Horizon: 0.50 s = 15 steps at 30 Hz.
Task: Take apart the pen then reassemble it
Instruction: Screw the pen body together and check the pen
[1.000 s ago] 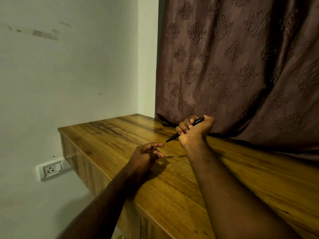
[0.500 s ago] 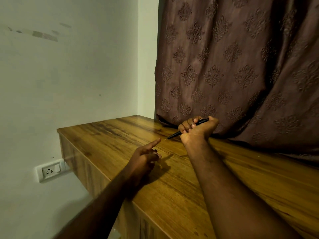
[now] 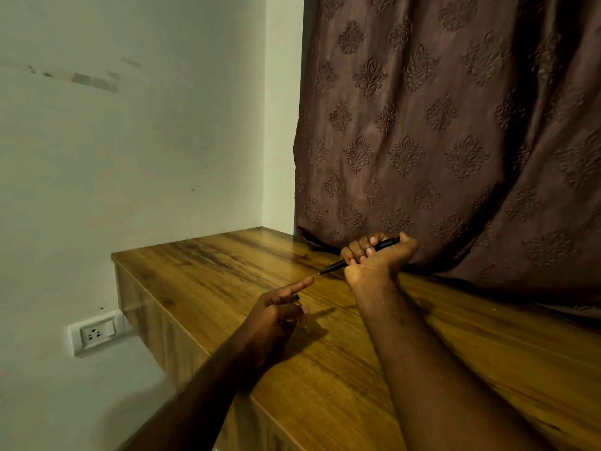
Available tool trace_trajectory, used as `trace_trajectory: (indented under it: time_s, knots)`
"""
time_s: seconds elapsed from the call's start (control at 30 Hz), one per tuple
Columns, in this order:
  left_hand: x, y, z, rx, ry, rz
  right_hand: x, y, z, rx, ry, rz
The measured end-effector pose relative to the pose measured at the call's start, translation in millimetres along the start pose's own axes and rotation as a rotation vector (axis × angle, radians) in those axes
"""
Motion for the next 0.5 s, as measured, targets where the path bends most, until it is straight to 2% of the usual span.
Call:
trace_trajectory:
  time_s: [0.5]
  knots:
    - [-0.1,0.1,-0.2,-0.029,0.013,0.018,-1.7,-3.2,-5.3,0.027,0.005,0.019]
Point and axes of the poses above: each hand's wrist, its own z-axis away from the middle knuckle, its own y-axis out of the palm, x = y × z, the point moved 2 cm from there along -z, towards the middle knuckle, and after that the axes turned 7 degrees about y, right-handed, at the moved point
